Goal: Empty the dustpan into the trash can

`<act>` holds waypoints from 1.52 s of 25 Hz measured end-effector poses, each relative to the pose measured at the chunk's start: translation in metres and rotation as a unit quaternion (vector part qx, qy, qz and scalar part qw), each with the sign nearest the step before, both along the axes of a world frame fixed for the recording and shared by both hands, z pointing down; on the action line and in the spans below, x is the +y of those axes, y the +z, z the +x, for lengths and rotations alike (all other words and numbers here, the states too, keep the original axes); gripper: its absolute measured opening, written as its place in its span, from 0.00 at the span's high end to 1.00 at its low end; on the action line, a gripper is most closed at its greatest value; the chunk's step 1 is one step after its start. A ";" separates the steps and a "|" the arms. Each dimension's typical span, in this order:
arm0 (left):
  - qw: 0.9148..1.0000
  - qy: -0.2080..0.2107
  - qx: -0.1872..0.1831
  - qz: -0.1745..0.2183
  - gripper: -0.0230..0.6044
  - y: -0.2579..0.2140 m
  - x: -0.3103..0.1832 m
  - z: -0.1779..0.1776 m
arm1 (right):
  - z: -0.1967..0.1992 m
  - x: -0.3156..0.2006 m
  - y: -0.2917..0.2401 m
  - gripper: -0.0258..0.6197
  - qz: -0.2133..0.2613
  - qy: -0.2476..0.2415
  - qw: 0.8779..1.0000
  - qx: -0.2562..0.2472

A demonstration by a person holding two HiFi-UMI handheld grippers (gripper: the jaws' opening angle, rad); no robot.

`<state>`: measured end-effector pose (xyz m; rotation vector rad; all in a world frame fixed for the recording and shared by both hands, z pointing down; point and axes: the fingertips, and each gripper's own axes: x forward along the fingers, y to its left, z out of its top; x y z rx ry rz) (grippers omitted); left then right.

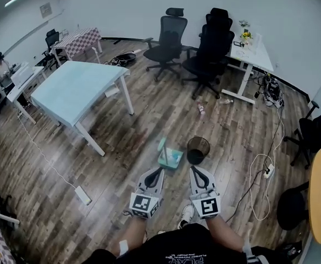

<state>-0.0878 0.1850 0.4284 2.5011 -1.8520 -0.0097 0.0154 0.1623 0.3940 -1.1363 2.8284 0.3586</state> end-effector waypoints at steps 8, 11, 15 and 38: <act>1.000 -0.014 -0.022 -0.014 0.93 0.001 -0.077 0.002 | 0.005 -0.080 0.002 0.92 -0.002 -0.026 1.000 -0.011; 0.999 -0.020 -0.027 -0.021 0.93 0.001 -0.104 0.007 | 0.010 -0.110 -0.001 0.92 0.000 -0.031 0.999 -0.016; 0.999 -0.031 -0.022 -0.032 0.93 0.003 -0.133 0.013 | 0.012 -0.140 0.005 0.92 -0.022 -0.047 0.998 -0.023; 0.996 0.043 0.011 -0.083 0.93 0.057 -0.304 -0.087 | -0.085 -0.301 0.035 0.92 -0.030 0.037 0.999 0.006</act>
